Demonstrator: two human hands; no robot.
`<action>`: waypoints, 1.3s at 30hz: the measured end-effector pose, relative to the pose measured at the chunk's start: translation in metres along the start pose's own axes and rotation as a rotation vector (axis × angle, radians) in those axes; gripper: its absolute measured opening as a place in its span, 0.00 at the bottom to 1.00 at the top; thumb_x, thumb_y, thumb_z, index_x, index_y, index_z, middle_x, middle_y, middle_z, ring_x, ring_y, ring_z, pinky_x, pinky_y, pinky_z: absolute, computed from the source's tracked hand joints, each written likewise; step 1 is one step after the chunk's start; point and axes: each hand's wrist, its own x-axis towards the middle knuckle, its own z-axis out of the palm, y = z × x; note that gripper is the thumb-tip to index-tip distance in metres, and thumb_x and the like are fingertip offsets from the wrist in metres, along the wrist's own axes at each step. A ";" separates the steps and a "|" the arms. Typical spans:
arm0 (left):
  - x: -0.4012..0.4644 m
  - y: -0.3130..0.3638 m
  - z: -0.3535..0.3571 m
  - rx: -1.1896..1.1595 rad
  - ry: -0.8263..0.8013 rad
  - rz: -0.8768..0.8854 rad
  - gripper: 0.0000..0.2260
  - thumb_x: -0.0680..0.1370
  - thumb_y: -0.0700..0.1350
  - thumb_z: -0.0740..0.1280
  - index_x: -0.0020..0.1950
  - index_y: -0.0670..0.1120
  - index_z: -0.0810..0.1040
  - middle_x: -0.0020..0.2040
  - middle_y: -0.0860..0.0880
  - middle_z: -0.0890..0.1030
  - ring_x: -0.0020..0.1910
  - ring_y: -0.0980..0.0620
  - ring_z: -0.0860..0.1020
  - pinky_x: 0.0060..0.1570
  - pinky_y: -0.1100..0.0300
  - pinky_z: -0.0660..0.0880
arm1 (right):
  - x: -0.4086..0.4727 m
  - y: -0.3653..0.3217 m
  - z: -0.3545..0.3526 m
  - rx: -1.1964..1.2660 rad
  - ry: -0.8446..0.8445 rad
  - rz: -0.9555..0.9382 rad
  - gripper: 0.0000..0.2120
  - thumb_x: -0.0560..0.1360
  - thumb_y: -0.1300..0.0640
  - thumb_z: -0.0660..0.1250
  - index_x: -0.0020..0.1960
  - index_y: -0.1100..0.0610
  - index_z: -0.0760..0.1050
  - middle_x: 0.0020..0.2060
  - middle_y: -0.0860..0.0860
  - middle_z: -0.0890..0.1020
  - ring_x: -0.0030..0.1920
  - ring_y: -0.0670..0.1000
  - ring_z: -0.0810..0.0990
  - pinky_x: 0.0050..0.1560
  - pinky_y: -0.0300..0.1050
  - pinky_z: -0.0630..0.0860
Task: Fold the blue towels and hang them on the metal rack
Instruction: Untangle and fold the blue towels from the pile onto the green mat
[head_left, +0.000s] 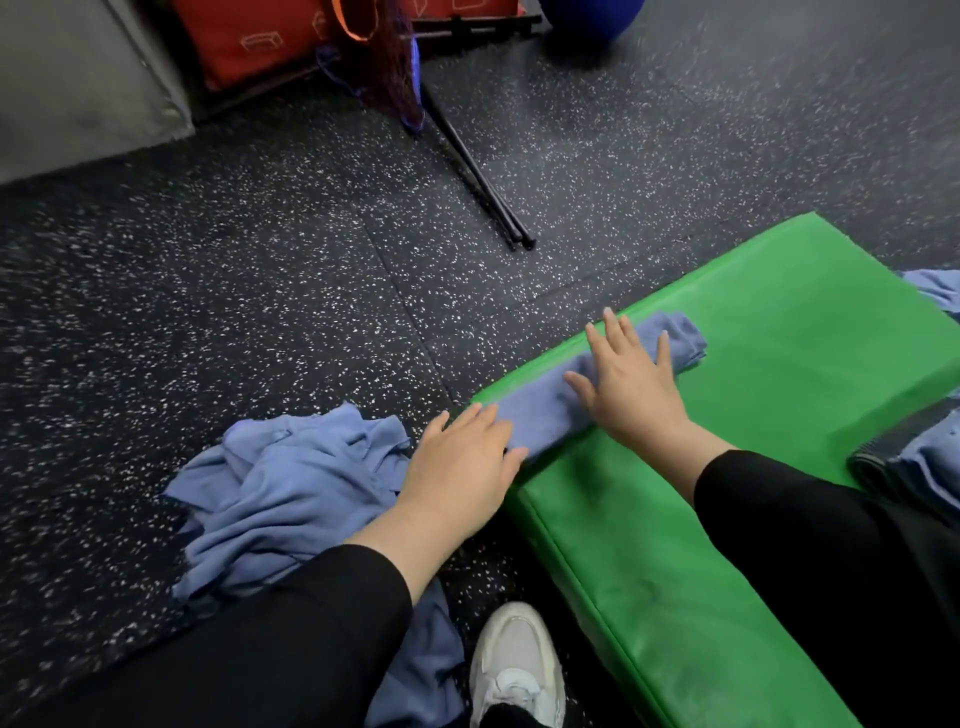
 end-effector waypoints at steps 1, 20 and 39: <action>-0.008 -0.007 -0.005 -0.024 0.045 -0.032 0.17 0.85 0.57 0.56 0.64 0.49 0.77 0.67 0.50 0.77 0.70 0.48 0.72 0.68 0.49 0.68 | 0.000 -0.010 -0.007 0.031 0.032 -0.064 0.33 0.81 0.39 0.58 0.80 0.56 0.59 0.81 0.54 0.55 0.81 0.54 0.53 0.77 0.66 0.45; -0.235 -0.228 -0.099 0.128 -0.187 -0.468 0.11 0.84 0.51 0.59 0.57 0.47 0.77 0.56 0.46 0.79 0.53 0.43 0.78 0.44 0.54 0.69 | -0.063 -0.346 -0.010 -0.120 -0.550 -0.578 0.21 0.81 0.47 0.63 0.70 0.56 0.70 0.64 0.56 0.77 0.64 0.59 0.76 0.60 0.50 0.74; -0.272 -0.209 -0.185 -0.433 0.105 -0.496 0.22 0.84 0.57 0.60 0.75 0.50 0.71 0.66 0.48 0.80 0.62 0.46 0.78 0.59 0.52 0.75 | -0.092 -0.384 -0.116 0.621 -0.117 -0.359 0.04 0.82 0.56 0.63 0.54 0.56 0.73 0.44 0.50 0.79 0.46 0.54 0.77 0.43 0.45 0.66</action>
